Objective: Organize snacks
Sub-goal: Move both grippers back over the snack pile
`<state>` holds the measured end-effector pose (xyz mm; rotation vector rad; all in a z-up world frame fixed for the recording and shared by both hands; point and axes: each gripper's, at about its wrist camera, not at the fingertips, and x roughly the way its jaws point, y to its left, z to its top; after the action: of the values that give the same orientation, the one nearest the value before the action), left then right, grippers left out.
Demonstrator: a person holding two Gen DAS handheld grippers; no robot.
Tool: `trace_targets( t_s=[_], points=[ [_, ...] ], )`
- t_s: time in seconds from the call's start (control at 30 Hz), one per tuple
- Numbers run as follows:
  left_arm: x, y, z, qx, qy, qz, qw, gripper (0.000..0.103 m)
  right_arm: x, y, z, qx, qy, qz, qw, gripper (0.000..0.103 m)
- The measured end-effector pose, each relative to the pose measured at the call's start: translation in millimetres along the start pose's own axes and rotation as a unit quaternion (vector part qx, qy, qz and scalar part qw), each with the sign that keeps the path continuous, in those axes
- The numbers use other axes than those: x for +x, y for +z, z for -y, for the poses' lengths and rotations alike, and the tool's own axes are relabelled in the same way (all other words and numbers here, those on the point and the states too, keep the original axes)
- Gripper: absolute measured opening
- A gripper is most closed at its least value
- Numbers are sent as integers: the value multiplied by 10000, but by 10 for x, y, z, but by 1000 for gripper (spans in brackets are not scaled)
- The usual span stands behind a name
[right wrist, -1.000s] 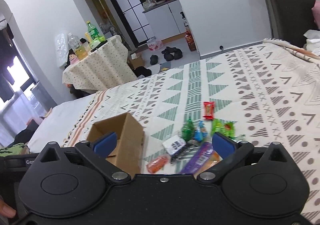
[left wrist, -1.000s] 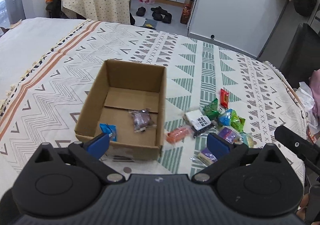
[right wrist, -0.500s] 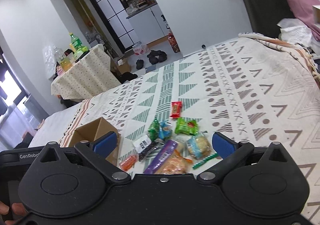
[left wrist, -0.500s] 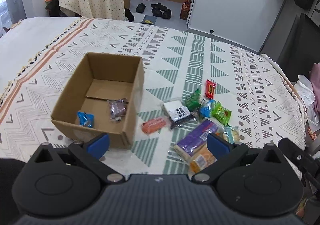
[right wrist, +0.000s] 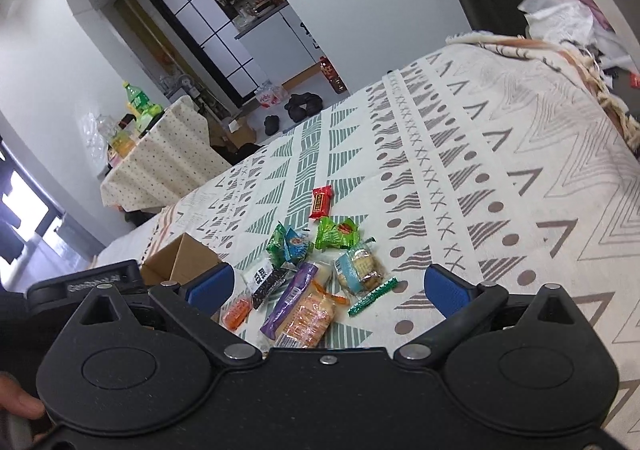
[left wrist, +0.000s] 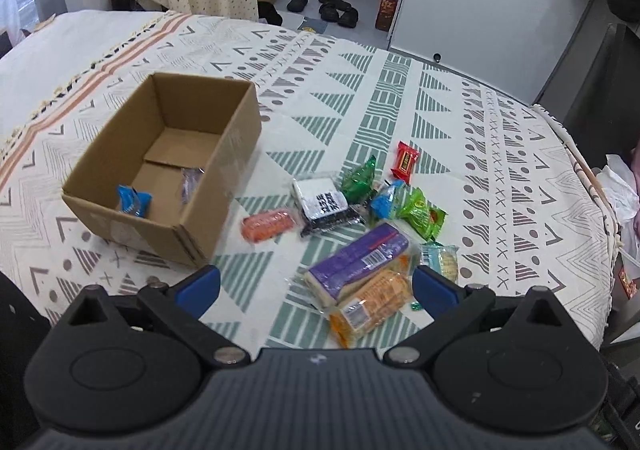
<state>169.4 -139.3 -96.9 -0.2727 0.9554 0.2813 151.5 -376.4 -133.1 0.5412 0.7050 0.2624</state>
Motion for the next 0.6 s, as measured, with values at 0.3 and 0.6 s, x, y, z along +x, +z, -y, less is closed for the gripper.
trace_targets(
  t_s=[0.3,0.6],
  points=[
    [302,-88,159,-239,2,-87,9997,100,217,8,203,393,-66,-264,9989,93],
    [737,-58,241,-164,106,-271,9994,96,560,34,283,464,-192,-567,9971,87]
  ],
)
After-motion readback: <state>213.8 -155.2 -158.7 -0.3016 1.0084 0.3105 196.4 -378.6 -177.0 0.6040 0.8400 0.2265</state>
